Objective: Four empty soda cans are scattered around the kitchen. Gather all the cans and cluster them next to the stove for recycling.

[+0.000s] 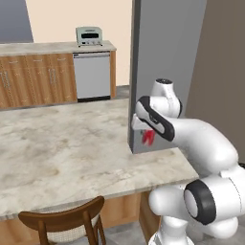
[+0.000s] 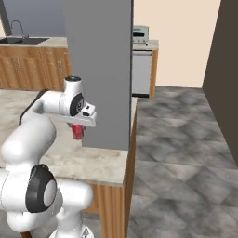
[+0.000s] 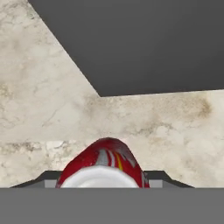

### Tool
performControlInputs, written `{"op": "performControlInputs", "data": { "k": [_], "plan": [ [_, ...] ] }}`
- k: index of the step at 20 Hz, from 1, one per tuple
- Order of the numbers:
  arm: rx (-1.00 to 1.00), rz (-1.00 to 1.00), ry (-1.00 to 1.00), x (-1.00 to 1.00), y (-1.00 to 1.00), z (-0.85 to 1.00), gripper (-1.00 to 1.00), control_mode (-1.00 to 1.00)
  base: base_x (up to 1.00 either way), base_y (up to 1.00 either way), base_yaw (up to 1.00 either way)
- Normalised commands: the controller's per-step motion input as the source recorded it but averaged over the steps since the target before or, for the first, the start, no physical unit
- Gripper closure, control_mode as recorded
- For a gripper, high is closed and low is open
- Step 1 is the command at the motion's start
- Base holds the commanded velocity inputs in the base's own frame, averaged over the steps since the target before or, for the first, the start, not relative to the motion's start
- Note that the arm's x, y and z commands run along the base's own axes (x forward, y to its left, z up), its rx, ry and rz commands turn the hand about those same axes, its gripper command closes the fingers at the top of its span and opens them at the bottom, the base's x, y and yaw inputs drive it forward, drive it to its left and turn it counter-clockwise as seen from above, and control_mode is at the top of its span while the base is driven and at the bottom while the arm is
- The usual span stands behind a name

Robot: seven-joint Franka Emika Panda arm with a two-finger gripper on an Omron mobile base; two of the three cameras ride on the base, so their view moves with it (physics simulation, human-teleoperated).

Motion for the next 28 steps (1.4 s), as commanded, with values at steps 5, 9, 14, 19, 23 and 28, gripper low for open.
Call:
{"op": "performControlInputs", "data": {
  "k": [5, 9, 14, 19, 23, 28],
  "plan": [
    [-0.01, 0.0, 0.0, -0.59, -0.18, 0.42, 1.0, -1.0, 0.0, 0.0, 0.0],
    [-0.01, 0.02, 0.0, -0.88, -0.39, 0.23, 1.0, -1.0, 0.0, 0.0, 0.0],
    [-0.01, 0.03, 0.0, -0.95, -0.34, 0.1, 1.0, -1.0, 0.0, 0.0, 0.0],
    [-0.02, 0.02, -0.03, -0.35, -0.01, 0.06, 1.0, -1.0, 0.0, 0.0, 0.0],
    [-0.01, 0.03, -0.08, 0.0, 0.0, 0.14, 1.0, -1.0, 0.0, 0.0, 0.0],
    [0.0, 0.02, -0.02, 0.0, 0.0, 0.16, 1.0, -1.0, 0.0, 0.0, 0.0]
  ]
}}
